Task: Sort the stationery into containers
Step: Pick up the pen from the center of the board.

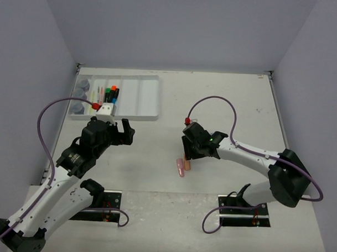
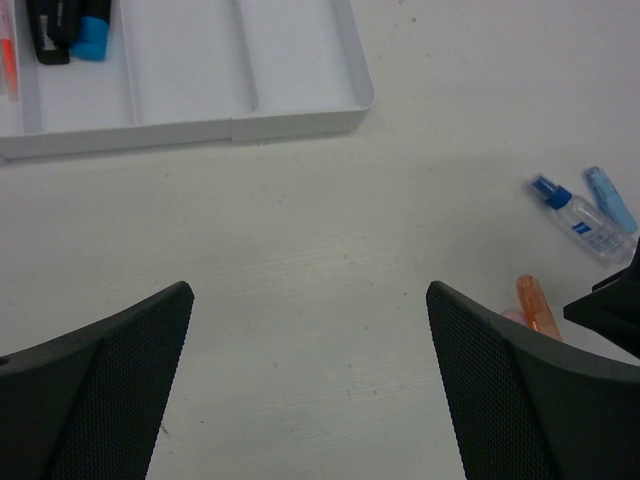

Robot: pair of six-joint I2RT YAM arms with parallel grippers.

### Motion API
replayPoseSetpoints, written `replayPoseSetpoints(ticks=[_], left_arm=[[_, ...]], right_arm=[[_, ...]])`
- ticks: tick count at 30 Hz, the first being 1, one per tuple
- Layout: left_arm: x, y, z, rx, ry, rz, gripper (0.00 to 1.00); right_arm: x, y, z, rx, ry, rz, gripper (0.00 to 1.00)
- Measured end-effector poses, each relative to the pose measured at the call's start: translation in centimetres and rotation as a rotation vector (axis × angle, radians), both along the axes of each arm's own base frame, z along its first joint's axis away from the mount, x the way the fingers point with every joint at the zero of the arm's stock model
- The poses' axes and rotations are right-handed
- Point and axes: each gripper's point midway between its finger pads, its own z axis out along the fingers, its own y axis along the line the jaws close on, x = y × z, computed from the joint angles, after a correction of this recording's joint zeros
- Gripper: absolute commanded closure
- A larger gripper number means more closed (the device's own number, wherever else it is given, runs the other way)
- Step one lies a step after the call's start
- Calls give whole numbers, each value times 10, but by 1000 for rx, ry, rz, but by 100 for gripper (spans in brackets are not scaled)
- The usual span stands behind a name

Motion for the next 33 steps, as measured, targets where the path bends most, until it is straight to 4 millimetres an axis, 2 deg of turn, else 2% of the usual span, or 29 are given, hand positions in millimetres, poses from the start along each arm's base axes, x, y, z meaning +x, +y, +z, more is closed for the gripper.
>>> replayPoseSetpoints(ticks=[3, 7, 14, 22, 25, 28, 30, 33], left_arm=[[-2, -4, -10, 9, 25, -30, 0], [-3, -10, -11, -3, 27, -63, 0], [-5, -15, -9, -16, 25, -90, 0], [-4, -17, -2, -27, -4, -102, 0], [-4, -17, -2, -23, -8, -104, 0], [-3, -15, -2, -19, -9, -95, 0], [-3, -14, -3, -20, -6, -86, 0], [-4, -22, -2, -66, 10, -102, 0]], right_arm=[[-8, 8, 0, 8, 7, 17, 52], [-12, 12, -2, 11, 16, 18, 56], [-21, 11, -28, -53, 79, 13, 60], [-24, 8, -42, -93, 110, 1, 64], [-22, 7, -44, -103, 108, -3, 73], [-20, 5, -45, -116, 100, -10, 93], [-19, 4, -44, -120, 94, -16, 99], [-18, 0, -36, -124, 73, -18, 100]])
